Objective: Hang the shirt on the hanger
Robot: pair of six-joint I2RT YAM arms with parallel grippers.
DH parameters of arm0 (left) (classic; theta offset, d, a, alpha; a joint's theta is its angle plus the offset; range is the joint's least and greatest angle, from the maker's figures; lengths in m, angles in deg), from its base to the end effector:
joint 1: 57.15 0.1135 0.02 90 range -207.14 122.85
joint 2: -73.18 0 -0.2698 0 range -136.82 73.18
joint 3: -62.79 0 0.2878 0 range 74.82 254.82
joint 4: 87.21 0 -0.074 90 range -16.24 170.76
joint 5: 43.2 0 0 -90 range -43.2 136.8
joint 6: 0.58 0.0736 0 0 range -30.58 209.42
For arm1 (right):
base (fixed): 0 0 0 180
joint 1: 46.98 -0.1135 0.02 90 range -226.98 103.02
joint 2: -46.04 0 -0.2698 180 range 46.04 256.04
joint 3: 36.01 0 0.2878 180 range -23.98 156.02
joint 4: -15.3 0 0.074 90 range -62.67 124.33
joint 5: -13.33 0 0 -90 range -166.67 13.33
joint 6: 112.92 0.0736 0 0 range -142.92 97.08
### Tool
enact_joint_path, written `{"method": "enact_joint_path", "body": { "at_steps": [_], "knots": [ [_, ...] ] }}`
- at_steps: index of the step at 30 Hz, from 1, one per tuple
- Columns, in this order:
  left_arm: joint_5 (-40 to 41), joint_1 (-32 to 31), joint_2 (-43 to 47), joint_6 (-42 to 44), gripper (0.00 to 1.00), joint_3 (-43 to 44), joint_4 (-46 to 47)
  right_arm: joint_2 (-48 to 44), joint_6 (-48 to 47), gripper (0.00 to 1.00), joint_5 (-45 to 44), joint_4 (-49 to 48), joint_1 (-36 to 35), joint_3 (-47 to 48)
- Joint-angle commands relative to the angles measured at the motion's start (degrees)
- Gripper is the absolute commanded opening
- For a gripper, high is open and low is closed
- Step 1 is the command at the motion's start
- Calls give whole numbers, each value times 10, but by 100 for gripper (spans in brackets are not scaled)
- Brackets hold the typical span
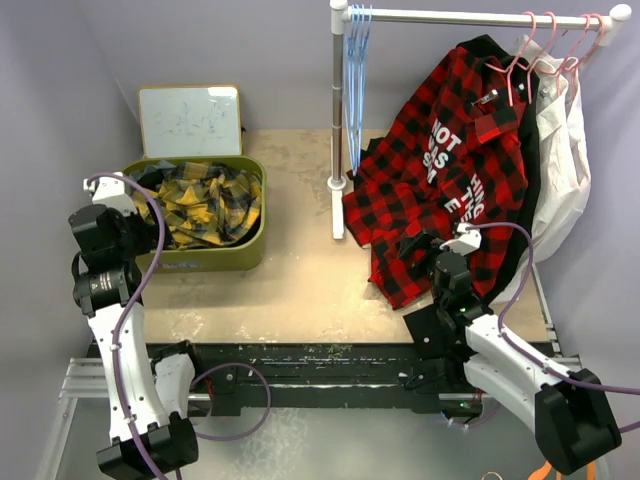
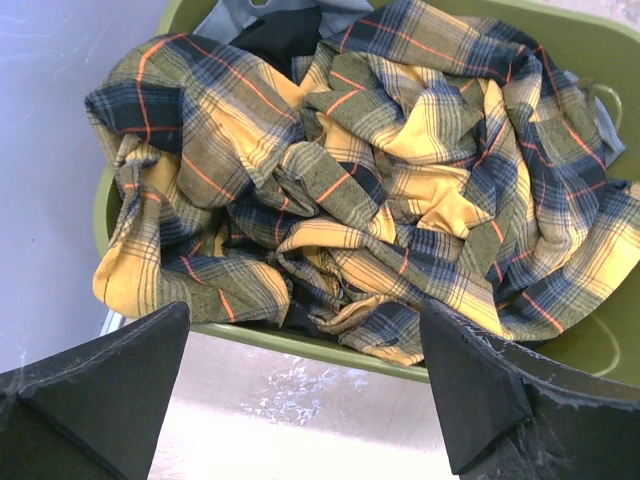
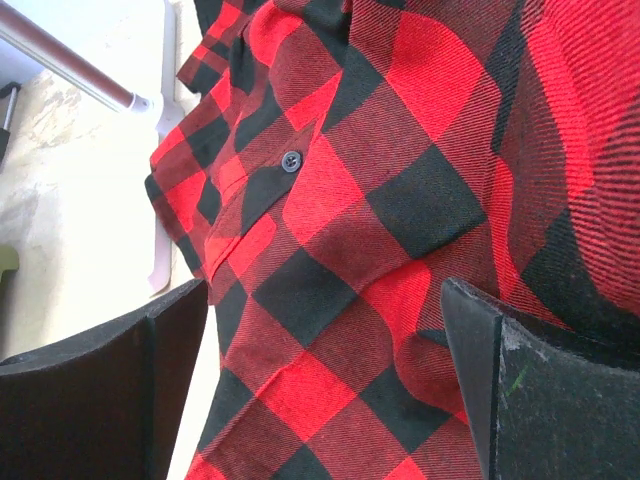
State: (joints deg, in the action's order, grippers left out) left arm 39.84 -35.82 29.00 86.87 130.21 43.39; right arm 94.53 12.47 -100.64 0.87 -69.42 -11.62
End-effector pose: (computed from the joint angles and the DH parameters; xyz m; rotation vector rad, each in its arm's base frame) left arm 0.2109 0.0728 0.3503 -0.3436 1.9954 0.0842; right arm 0.2362 0.0652 0.1743 0.4980 1.6671 0.3807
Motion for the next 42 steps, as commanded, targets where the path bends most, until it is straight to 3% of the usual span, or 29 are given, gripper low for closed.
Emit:
{"method": "enact_joint_path", "body": {
  "at_steps": [1,12,17,20,24,29,31,35,38,42],
  "knots": [
    [-4,7,1,-26,99,35,30,1,-5,100,5,-32,0,18],
    [-67,9,2,39,99,51,29,-4,-6,100,8,-42,0,20],
    [-145,11,-14,111,99,66,-9,-20,0,100,-20,-35,0,21],
    [-203,12,-67,155,100,124,-66,-60,5,100,-38,-24,-1,12],
    [-275,12,-195,223,96,265,-204,-129,-3,100,-14,-30,-1,-3],
    [-336,0,-286,256,97,368,-258,-151,-47,100,0,91,-1,103],
    [-340,-15,-333,275,96,407,-290,-156,-33,100,29,126,-1,138],
    [-254,-63,-384,292,95,413,-264,-102,-92,100,246,133,-1,226],
    [-202,-74,-428,308,92,409,-239,-43,-97,100,259,162,-1,294],
    [-161,-75,-458,311,85,383,-168,-31,-122,100,238,160,-2,331]
  ]
}}
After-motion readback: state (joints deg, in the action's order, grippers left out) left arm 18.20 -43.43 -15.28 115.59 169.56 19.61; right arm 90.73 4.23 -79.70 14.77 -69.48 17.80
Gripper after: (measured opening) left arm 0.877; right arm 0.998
